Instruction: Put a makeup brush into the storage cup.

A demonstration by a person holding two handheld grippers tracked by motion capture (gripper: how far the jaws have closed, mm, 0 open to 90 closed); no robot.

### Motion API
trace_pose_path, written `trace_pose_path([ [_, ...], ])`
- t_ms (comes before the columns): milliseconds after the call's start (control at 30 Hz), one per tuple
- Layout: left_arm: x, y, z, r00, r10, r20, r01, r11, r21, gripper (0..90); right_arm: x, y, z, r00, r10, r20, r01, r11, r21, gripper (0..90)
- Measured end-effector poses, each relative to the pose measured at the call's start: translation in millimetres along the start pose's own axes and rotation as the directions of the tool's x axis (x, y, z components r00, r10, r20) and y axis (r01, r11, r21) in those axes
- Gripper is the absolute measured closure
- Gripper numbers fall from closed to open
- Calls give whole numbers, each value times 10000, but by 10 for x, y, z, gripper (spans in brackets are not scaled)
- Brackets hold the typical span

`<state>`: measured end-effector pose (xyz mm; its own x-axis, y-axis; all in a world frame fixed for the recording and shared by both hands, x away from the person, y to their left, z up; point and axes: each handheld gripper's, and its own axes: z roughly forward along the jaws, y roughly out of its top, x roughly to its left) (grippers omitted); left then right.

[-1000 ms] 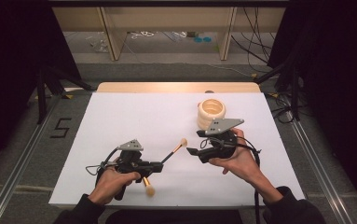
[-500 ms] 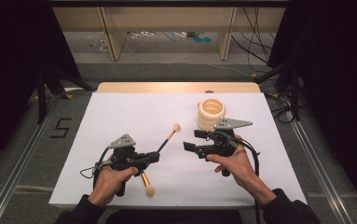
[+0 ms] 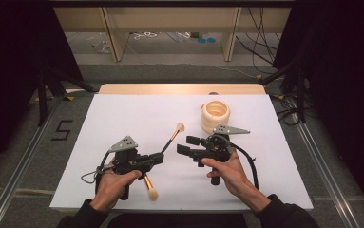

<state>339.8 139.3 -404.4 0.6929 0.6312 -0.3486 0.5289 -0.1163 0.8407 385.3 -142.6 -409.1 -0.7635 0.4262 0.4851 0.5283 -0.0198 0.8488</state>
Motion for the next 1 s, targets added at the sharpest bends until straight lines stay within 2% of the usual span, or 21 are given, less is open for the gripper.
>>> trace_pose_path([
  [133, -14, 13, -6, 10000, 28, -42, -29, 9999, -127, 841, -3, -20, 52, 9997, 186, -140, -190, 9994, -281, 332],
  [200, -20, 17, -9, 10000, 39, -56, -40, 9999, -158, 841, 16, -21, 77, 9983, 507, -291, -516, 9982, -315, 343],
  [233, -22, 19, -11, 9999, 68, -74, -70, 9998, -172, 841, -1, -24, 101, 9989, 305, -365, -325, 9979, -563, 348],
  [267, -21, 22, -14, 9999, 121, -65, -122, 9998, -187, 841, 13, -25, 107, 9974, 593, -420, -612, 9971, -451, 354],
  [300, -25, 21, -13, 10000, -4, -48, 3, 9997, -225, 841, 10, -23, 124, 9974, 527, -495, -555, 9967, -584, 358],
  [367, -28, 27, -21, 9999, -42, -104, 39, 9997, -250, 841, 15, -23, 154, 9960, 689, -567, -725, 9953, -644, 365],
  [400, -21, 28, -20, 10000, -32, 4, 33, 9996, -264, 841, 23, -21, 171, 9951, 773, -616, -813, 9945, -658, 367],
  [467, -18, 31, -26, 10000, 11, -64, -13, 9997, -237, 841, 23, -20, 214, 9946, 723, -742, -783, 9935, -820, 379],
  [567, -19, 32, -28, 10000, 11, -50, -12, 9997, -242, 841, 42, -17, 255, 9911, 1036, -842, -1096, 9914, -710, 405],
  [833, -15, 37, -35, 9999, -67, -76, 64, 9994, -340, 841, 43, -21, 335, 9865, 1283, -1016, -1371, 9869, -854, 458],
  [900, -13, 41, -39, 10000, 41, -52, -43, 9993, -380, 841, 46, -22, 345, 9853, 1335, -1066, -1431, 9858, -882, 467],
  [1000, -19, 41, -43, 9999, -73, -113, 68, 9989, -461, 841, 51, -24, 358, 9836, 1439, -1090, -1540, 9839, -909, 480],
])
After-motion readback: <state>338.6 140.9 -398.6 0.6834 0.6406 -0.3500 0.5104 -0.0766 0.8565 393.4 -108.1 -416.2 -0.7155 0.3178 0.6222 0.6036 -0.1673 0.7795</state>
